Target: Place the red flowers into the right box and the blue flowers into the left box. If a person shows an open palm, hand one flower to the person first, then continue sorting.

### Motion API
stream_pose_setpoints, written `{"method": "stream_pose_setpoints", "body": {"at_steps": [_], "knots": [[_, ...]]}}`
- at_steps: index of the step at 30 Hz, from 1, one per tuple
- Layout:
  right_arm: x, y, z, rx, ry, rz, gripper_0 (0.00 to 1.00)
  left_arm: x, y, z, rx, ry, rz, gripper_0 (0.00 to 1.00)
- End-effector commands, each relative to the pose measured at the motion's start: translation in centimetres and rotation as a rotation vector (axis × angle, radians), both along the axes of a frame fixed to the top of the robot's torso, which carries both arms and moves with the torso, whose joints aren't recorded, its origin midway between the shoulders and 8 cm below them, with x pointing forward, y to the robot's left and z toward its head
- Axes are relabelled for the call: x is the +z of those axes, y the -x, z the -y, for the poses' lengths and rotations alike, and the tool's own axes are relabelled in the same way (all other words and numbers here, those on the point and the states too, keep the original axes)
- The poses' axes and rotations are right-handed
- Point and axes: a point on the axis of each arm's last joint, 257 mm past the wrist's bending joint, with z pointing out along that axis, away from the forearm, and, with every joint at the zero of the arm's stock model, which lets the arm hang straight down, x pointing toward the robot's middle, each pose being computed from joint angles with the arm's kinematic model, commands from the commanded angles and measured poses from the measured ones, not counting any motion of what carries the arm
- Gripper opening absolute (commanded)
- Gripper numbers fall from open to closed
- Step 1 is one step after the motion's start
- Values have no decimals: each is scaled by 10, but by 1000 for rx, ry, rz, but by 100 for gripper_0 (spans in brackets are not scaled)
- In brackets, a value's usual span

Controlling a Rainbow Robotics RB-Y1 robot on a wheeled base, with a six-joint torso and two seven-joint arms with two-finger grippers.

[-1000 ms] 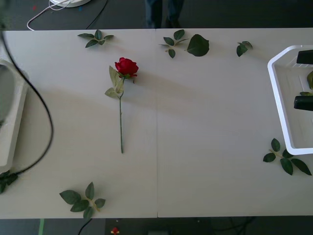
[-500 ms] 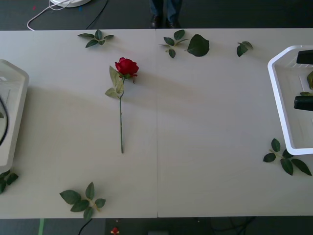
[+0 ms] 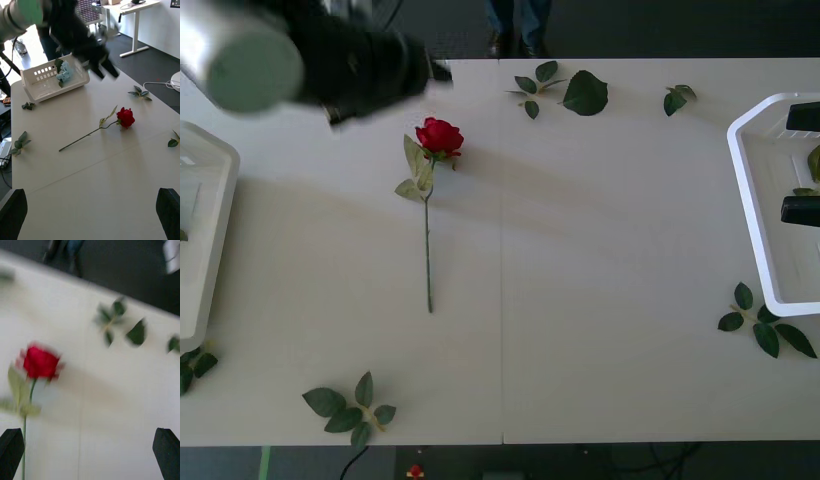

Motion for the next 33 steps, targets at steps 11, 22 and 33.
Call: {"method": "stream_pose_setpoints", "body": {"at_steps": [11, 22, 33], "knots": [[4, 6, -2, 29, 56, 32, 100, -106, 16, -34, 125, -99, -224, 100], [4, 6, -2, 29, 56, 32, 100, -168, 26, -66, 155, -243, -313, 100], [4, 6, -2, 29, 56, 32, 100, -189, 44, -77, 111, -370, -355, 100]]}}
